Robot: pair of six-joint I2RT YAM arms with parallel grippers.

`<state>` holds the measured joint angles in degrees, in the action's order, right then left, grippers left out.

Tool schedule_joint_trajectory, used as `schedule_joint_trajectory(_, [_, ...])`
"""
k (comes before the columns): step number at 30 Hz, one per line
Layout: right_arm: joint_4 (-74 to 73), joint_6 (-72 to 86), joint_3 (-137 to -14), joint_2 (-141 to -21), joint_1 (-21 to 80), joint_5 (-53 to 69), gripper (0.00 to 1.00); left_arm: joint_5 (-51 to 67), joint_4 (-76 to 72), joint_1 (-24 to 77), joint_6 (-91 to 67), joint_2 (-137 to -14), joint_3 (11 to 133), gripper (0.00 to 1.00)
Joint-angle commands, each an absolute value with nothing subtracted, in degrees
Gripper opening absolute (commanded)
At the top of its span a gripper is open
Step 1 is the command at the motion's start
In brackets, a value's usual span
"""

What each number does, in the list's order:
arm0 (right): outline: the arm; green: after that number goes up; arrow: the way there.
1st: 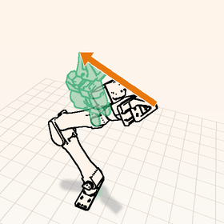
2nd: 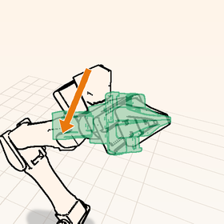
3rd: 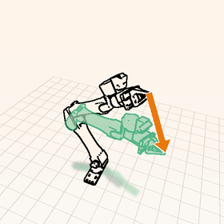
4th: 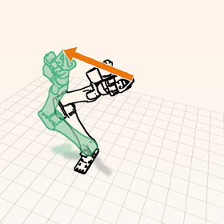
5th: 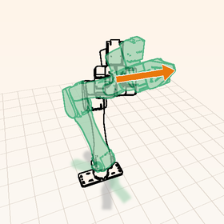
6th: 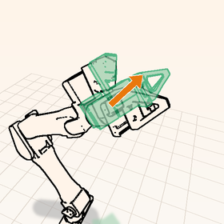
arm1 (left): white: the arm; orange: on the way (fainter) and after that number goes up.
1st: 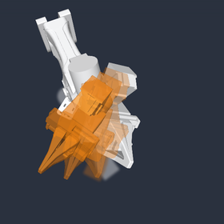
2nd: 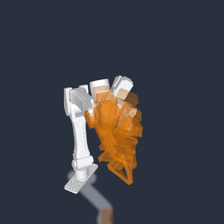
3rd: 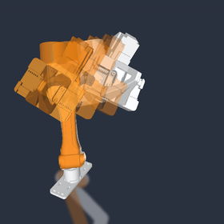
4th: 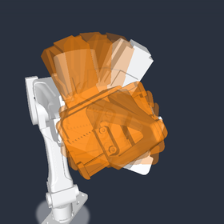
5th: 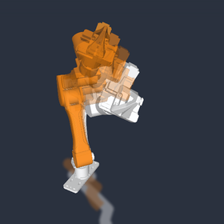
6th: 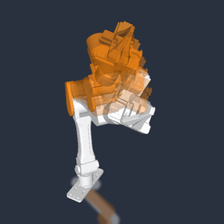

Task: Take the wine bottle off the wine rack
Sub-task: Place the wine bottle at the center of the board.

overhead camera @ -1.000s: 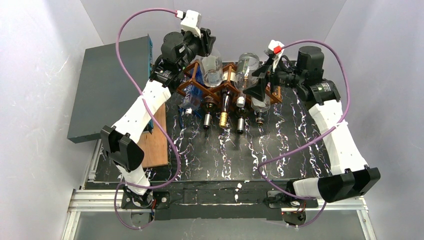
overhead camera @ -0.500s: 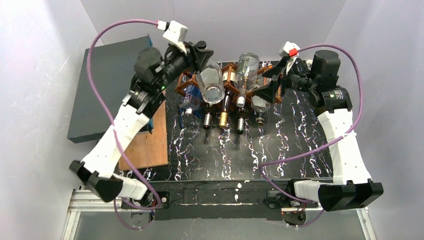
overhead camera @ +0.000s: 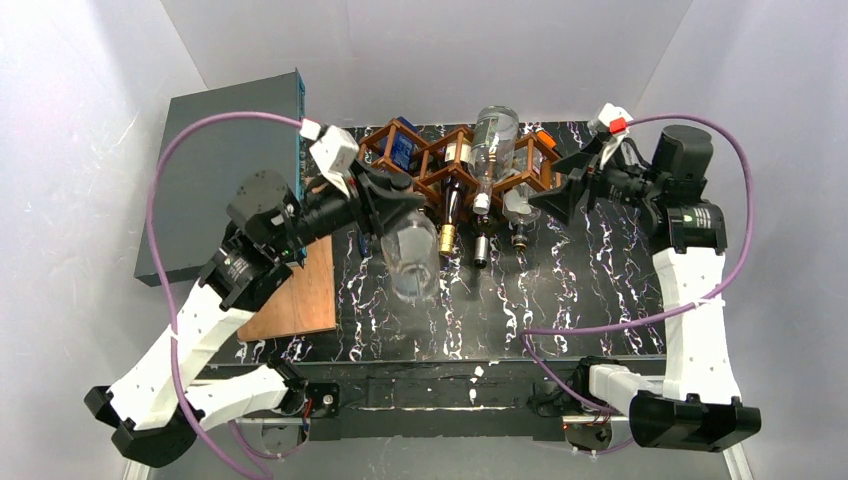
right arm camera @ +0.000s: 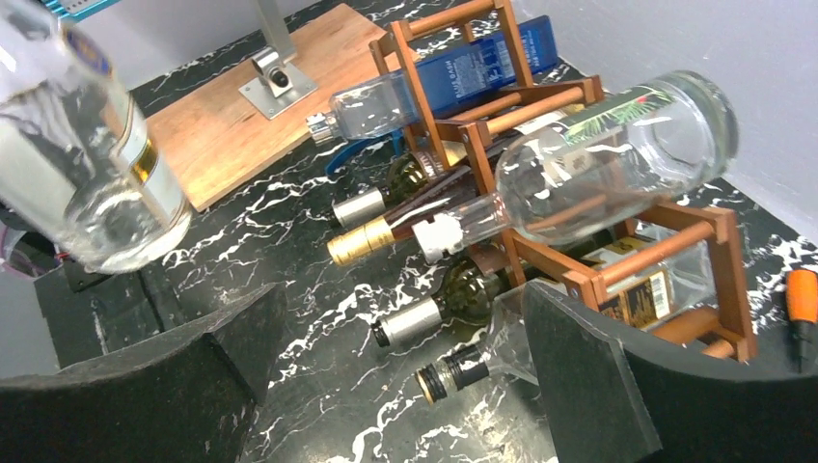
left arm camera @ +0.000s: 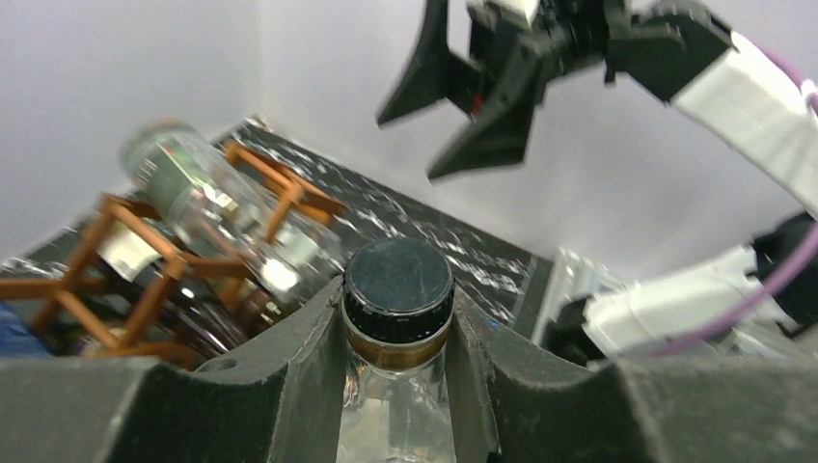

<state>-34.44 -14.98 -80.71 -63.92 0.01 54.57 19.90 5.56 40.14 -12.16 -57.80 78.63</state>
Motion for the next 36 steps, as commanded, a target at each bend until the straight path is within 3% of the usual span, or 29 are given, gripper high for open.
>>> schedule_joint_trajectory(1, [-35.5,-15.7,-79.1,-60.4,-3.7,58.2,1.00,21.0,-2.1,45.2,-13.5,-53.4,74.5,0.00])
schedule_joint_trajectory(12, [-36.3,-16.7,-75.2,-57.6,-6.9,58.1,1.00,6.5,-11.2,63.9,-4.7,-57.1,61.5,0.00])
schedule_joint_trajectory(22, [-37.6,-18.5,-74.3,-57.5,-7.1,57.2,1.00,-5.6,-27.1,68.6,-4.8,-67.0,55.4,0.00])
schedule_joint_trajectory(32, [-39.9,-20.8,-73.7,-57.1,-7.1,56.6,1.00,-10.5,-30.3,70.9,1.4,-71.8,54.2,0.00])
schedule_joint_trajectory(34, [-40.4,-21.2,-73.7,-57.1,-7.1,56.6,1.00,-11.0,-30.3,71.5,2.4,-71.8,53.3,0.04])
schedule_joint_trajectory(36, [-41.0,-21.9,-74.0,-57.1,-7.1,56.4,1.00,-11.6,-30.1,71.7,1.7,-71.2,51.9,0.14])
